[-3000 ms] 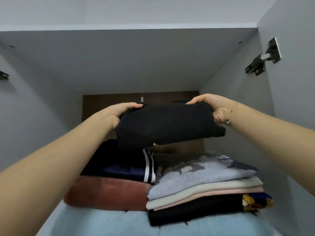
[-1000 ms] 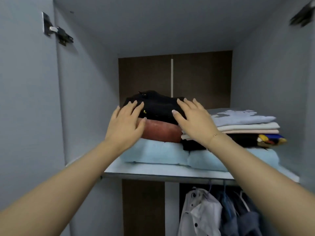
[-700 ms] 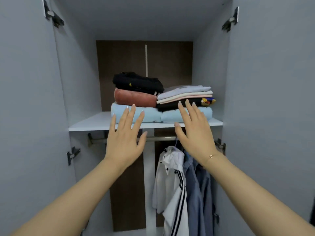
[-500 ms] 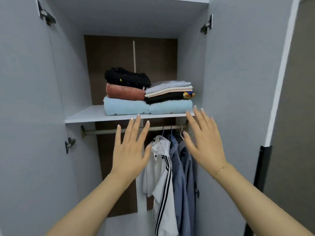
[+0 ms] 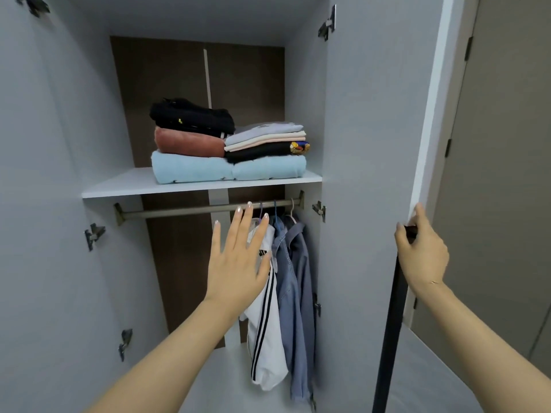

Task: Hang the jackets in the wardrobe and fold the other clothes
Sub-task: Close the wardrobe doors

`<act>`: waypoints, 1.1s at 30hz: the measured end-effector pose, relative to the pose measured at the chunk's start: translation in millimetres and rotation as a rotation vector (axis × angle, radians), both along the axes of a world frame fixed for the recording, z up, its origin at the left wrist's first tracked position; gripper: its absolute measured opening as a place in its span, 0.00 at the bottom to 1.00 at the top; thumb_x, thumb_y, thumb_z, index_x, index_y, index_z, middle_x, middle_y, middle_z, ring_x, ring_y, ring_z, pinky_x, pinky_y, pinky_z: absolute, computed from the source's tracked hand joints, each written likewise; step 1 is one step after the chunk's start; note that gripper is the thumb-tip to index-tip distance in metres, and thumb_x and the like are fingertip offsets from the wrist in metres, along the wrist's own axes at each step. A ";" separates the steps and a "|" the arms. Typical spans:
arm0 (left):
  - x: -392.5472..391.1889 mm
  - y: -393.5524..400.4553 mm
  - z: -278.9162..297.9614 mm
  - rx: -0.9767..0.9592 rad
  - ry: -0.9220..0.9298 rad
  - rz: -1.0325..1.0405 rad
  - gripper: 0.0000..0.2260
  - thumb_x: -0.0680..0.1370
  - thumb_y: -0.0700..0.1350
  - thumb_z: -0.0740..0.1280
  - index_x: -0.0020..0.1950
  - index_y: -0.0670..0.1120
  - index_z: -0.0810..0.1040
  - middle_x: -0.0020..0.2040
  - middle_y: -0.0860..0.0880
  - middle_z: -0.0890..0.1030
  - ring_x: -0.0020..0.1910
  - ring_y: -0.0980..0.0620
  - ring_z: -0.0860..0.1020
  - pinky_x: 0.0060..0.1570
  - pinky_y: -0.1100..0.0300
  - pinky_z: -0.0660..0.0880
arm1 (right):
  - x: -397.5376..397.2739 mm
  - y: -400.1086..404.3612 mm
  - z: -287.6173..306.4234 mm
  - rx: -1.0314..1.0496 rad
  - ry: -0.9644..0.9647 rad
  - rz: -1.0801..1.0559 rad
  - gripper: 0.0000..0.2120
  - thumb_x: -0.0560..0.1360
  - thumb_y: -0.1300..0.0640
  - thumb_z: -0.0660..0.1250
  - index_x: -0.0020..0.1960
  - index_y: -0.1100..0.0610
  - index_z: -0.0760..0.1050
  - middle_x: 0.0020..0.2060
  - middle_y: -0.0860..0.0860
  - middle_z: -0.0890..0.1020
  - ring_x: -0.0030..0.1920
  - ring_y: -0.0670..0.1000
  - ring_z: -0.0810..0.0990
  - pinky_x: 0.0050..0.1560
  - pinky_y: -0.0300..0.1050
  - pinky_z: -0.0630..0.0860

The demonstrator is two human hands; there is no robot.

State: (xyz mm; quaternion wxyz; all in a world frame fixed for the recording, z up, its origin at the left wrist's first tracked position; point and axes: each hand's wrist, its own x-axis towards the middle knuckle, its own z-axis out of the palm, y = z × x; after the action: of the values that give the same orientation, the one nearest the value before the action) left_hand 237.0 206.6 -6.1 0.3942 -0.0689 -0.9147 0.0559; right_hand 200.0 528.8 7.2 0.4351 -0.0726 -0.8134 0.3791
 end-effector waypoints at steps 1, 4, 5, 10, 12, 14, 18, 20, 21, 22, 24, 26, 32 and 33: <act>-1.6 0.0 -0.5 0.002 0.002 0.002 0.31 0.81 0.57 0.56 0.81 0.51 0.49 0.81 0.44 0.45 0.80 0.46 0.45 0.76 0.40 0.51 | -4.6 -3.4 -3.6 0.008 0.019 -0.059 0.24 0.80 0.54 0.61 0.75 0.53 0.62 0.49 0.54 0.82 0.43 0.56 0.77 0.41 0.46 0.67; -6.0 -4.8 1.3 0.041 -0.001 0.005 0.29 0.81 0.56 0.53 0.81 0.51 0.50 0.81 0.45 0.47 0.80 0.47 0.45 0.76 0.40 0.50 | -9.4 -19.9 -7.9 -0.043 0.088 -0.129 0.22 0.79 0.54 0.63 0.72 0.51 0.68 0.47 0.52 0.81 0.44 0.53 0.76 0.42 0.44 0.64; -7.4 -7.4 1.9 0.056 -0.008 0.009 0.29 0.80 0.56 0.52 0.81 0.51 0.51 0.81 0.45 0.47 0.80 0.47 0.45 0.76 0.40 0.50 | -9.6 -26.6 -11.4 -0.061 0.107 -0.106 0.22 0.79 0.54 0.64 0.72 0.49 0.68 0.48 0.51 0.80 0.46 0.51 0.76 0.44 0.43 0.64; -11.9 -21.7 -5.0 0.091 -0.052 0.031 0.28 0.81 0.56 0.45 0.80 0.52 0.47 0.81 0.46 0.46 0.80 0.48 0.44 0.77 0.42 0.48 | -14.5 -73.5 -30.9 -0.016 0.278 0.226 0.25 0.78 0.59 0.67 0.74 0.53 0.67 0.54 0.48 0.76 0.56 0.49 0.72 0.53 0.41 0.68; -11.7 -31.5 -11.6 0.098 -0.069 0.042 0.27 0.82 0.55 0.49 0.80 0.52 0.46 0.81 0.47 0.46 0.80 0.48 0.43 0.77 0.43 0.47 | -20.3 -100.9 -35.1 0.029 0.328 0.315 0.27 0.78 0.62 0.67 0.75 0.58 0.65 0.56 0.54 0.75 0.58 0.52 0.71 0.59 0.35 0.65; -7.2 -44.1 -17.0 0.114 -0.074 0.074 0.28 0.83 0.52 0.55 0.81 0.52 0.49 0.81 0.47 0.46 0.80 0.48 0.43 0.77 0.44 0.45 | -25.4 -130.5 -38.4 0.075 0.347 0.376 0.28 0.78 0.64 0.67 0.75 0.60 0.63 0.59 0.57 0.75 0.59 0.50 0.69 0.62 0.26 0.60; 12.9 -80.4 -18.7 0.163 -0.097 0.153 0.26 0.84 0.51 0.51 0.81 0.53 0.47 0.81 0.49 0.41 0.79 0.51 0.38 0.77 0.46 0.40 | -39.0 -194.0 -39.3 0.282 0.103 0.526 0.38 0.76 0.71 0.65 0.79 0.55 0.49 0.78 0.54 0.57 0.71 0.50 0.62 0.65 0.29 0.65; 29.9 -106.1 -16.2 0.158 -0.093 0.234 0.26 0.84 0.52 0.51 0.81 0.54 0.45 0.80 0.49 0.39 0.79 0.51 0.37 0.77 0.46 0.39 | -44.9 -227.0 -38.1 0.460 -0.019 0.578 0.41 0.76 0.71 0.64 0.79 0.56 0.42 0.79 0.53 0.45 0.76 0.53 0.55 0.68 0.38 0.67; 36.4 -115.2 -13.8 0.165 -0.077 0.259 0.26 0.84 0.51 0.52 0.81 0.53 0.45 0.80 0.48 0.40 0.79 0.51 0.37 0.77 0.46 0.39 | -49.0 -235.1 -37.2 0.511 -0.067 0.598 0.41 0.77 0.70 0.63 0.79 0.56 0.40 0.79 0.54 0.42 0.78 0.55 0.51 0.72 0.41 0.64; 46.5 -128.6 -9.6 0.179 -0.052 0.290 0.27 0.84 0.51 0.53 0.81 0.53 0.46 0.81 0.47 0.41 0.79 0.50 0.38 0.77 0.46 0.39 | -51.2 -246.8 -34.8 0.541 -0.109 0.625 0.41 0.77 0.69 0.61 0.79 0.57 0.38 0.79 0.55 0.40 0.79 0.56 0.47 0.75 0.43 0.59; 69.3 -155.1 0.7 0.213 0.026 0.350 0.27 0.83 0.49 0.57 0.81 0.50 0.51 0.81 0.45 0.45 0.80 0.46 0.42 0.77 0.43 0.43 | -52.4 -266.7 -29.3 0.632 -0.135 0.648 0.39 0.79 0.66 0.60 0.79 0.58 0.36 0.78 0.57 0.39 0.79 0.57 0.41 0.78 0.48 0.49; 92.4 -182.0 10.0 0.252 0.151 0.405 0.27 0.81 0.46 0.59 0.79 0.45 0.57 0.80 0.40 0.51 0.79 0.43 0.47 0.76 0.40 0.47 | -49.2 -286.1 -23.6 0.735 -0.067 0.656 0.37 0.80 0.61 0.59 0.79 0.57 0.39 0.78 0.58 0.40 0.79 0.58 0.41 0.78 0.51 0.46; 134.0 -240.1 24.5 0.556 0.352 0.419 0.35 0.77 0.37 0.65 0.79 0.42 0.50 0.79 0.40 0.47 0.78 0.42 0.48 0.76 0.47 0.48 | -16.0 -335.0 -5.8 0.965 0.192 0.862 0.34 0.78 0.58 0.61 0.80 0.53 0.49 0.79 0.53 0.50 0.79 0.54 0.48 0.78 0.54 0.50; 137.1 -245.8 24.9 0.603 0.342 0.383 0.36 0.77 0.36 0.65 0.80 0.43 0.49 0.79 0.41 0.48 0.78 0.44 0.49 0.76 0.50 0.49 | -10.9 -340.2 -4.0 0.986 0.208 0.872 0.34 0.78 0.59 0.61 0.80 0.53 0.51 0.79 0.54 0.52 0.79 0.54 0.49 0.77 0.53 0.50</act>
State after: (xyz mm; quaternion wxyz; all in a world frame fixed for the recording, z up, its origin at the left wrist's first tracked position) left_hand 374.1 -39.1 18.9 0.5260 0.2319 -0.8075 -0.1321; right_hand 189.2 188.6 3.2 0.3006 0.5073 -0.8002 0.1092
